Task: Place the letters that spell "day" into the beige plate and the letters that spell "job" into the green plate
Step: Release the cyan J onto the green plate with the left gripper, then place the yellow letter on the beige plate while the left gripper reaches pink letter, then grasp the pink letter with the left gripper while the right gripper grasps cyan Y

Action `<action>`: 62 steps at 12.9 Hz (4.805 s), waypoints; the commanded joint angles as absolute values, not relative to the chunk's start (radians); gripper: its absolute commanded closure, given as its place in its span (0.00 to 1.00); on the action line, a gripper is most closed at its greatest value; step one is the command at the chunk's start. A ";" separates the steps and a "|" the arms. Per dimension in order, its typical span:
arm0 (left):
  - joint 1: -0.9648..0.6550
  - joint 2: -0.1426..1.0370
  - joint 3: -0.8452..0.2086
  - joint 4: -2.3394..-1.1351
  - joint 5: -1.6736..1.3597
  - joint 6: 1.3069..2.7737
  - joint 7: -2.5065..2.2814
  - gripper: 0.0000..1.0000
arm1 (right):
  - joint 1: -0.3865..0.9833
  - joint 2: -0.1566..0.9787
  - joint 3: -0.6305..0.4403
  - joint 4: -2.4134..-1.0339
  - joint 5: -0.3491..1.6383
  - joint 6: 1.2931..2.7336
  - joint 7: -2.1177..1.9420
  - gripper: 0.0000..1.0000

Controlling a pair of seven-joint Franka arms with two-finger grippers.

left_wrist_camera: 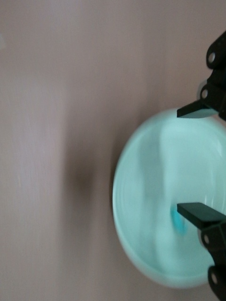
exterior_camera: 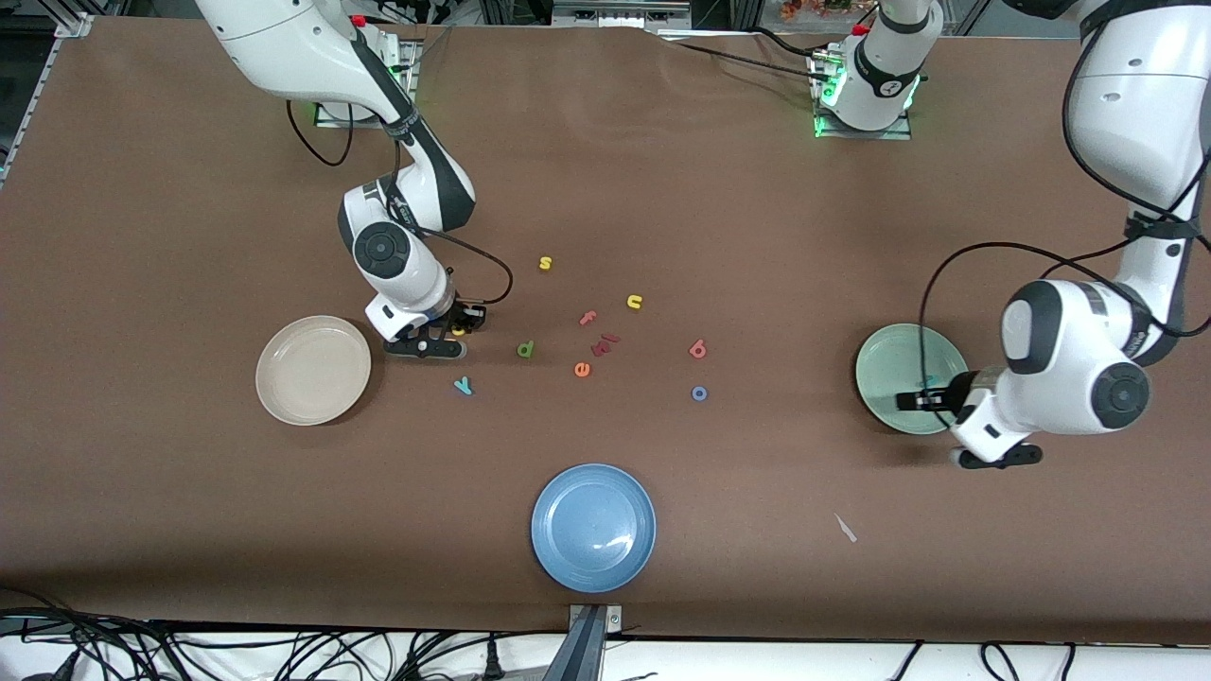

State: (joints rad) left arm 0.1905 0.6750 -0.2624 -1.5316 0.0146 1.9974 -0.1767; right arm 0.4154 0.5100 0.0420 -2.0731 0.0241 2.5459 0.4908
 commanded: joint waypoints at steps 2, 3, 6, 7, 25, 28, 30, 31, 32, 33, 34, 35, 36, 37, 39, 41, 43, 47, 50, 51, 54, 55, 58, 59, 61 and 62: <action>0.184 0.667 -0.414 -1.508 0.023 1.986 -0.436 0.19 | 0.414 0.538 0.049 -2.033 0.028 2.547 0.486 0.81; 0.175 0.676 -0.448 -1.508 0.023 1.990 -0.510 0.19 | 0.411 0.534 0.048 -2.017 0.028 2.516 0.485 0.82; 0.071 0.693 -0.448 -1.506 0.029 2.017 -0.633 0.19 | 0.410 0.499 0.011 -1.945 0.018 2.364 0.471 0.83; 0.058 0.695 -0.449 -1.511 0.034 2.086 -0.658 0.19 | 0.410 0.482 -0.003 -1.944 0.014 2.355 0.450 0.83; -0.167 0.764 -0.397 -1.680 0.172 2.322 -1.176 0.22 | 0.321 0.479 -0.146 -1.875 0.112 2.307 -0.057 0.00; -0.176 0.775 -0.397 -1.678 0.172 2.324 -1.203 0.29 | 0.321 0.518 -0.078 -1.813 0.112 2.306 0.001 0.00; -0.179 0.775 -0.397 -1.678 0.170 2.322 -1.210 0.33 | 0.321 0.560 -0.036 -1.758 0.112 2.303 0.037 0.00; -0.179 0.775 -0.397 -1.677 0.172 2.324 -1.210 0.40 | 0.321 0.580 -0.023 -1.729 0.112 2.290 0.043 0.00; -0.179 0.776 -0.397 -1.677 0.172 2.324 -1.210 0.43 | 0.322 0.597 -0.015 -1.700 0.110 2.274 0.043 0.00; -0.179 0.778 -0.397 -1.675 0.172 2.324 -1.209 0.45 | 0.328 0.612 -0.011 -1.675 0.109 2.260 0.043 0.00; -0.184 0.782 -0.397 -1.677 0.172 2.322 -1.210 0.45 | 0.339 0.632 -0.011 -1.652 0.109 2.250 0.043 0.00; -0.184 0.782 -0.397 -1.677 0.172 2.322 -1.210 0.46 | 0.344 0.652 -0.011 -1.631 0.109 2.250 0.044 0.00; -0.184 0.782 -0.397 -1.677 0.172 2.324 -1.210 0.48 | 0.348 0.666 -0.011 -1.617 0.107 2.250 0.048 0.00; -0.186 0.782 -0.397 -1.677 0.172 2.322 -1.210 0.53 | 0.350 0.676 -0.011 -1.611 0.104 2.249 0.048 0.00; -0.187 0.782 -0.397 -1.675 0.172 2.322 -1.209 0.59 | 0.363 0.699 -0.011 -1.594 0.103 2.250 0.049 0.00; -0.196 0.788 -0.396 -1.675 0.173 2.322 -1.207 0.69 | 0.379 0.718 -0.011 -1.589 0.098 2.252 0.049 0.00; -0.198 0.792 -0.396 -1.675 0.182 2.322 -1.204 0.75 | 0.385 0.733 -0.011 -1.585 0.095 2.256 0.043 0.00; -0.186 0.784 -0.396 -1.666 0.204 2.318 -1.197 0.84 | 0.406 0.753 -0.011 -1.585 0.012 2.270 0.043 0.00; -0.134 0.744 -0.400 -1.623 0.204 2.293 -1.110 0.84 | 0.407 0.764 -0.011 -1.585 -0.002 2.287 0.038 0.01; -0.120 0.715 -0.400 -1.623 0.204 2.293 -1.065 0.84 | 0.407 0.768 -0.011 -1.586 -0.002 2.301 0.038 0.01; -0.010 0.663 -0.400 -1.624 0.203 2.212 -0.855 0.84 | 0.410 0.778 -0.011 -1.588 -0.002 2.313 0.038 0.13; 0.048 0.661 -0.402 -1.626 0.201 2.198 -0.762 0.84 | 0.411 0.778 -0.011 -1.588 -0.002 2.318 0.038 0.16; 0.190 0.658 -0.403 -1.628 0.202 2.149 -0.550 0.84 | 0.414 0.779 -0.011 -1.588 0.002 2.318 0.047 0.28; 0.227 0.658 -0.403 -1.632 0.202 2.101 -0.466 0.84 | 0.419 0.779 -0.009 -1.588 0.002 2.318 0.051 0.33; 0.313 0.667 -0.403 -1.644 0.201 2.075 -0.318 0.83 | 0.420 0.778 -0.011 -1.588 0.006 2.318 0.055 0.42; 0.346 0.670 -0.403 -1.647 0.201 2.072 -0.267 0.83 | 0.420 0.778 -0.011 -1.588 0.009 2.318 0.055 0.47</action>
State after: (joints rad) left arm 0.2901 0.6764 -0.3876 -1.6274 0.1799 2.0885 -0.3665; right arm 0.4131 0.7610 -0.0118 -1.6081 0.0151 2.3171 0.0396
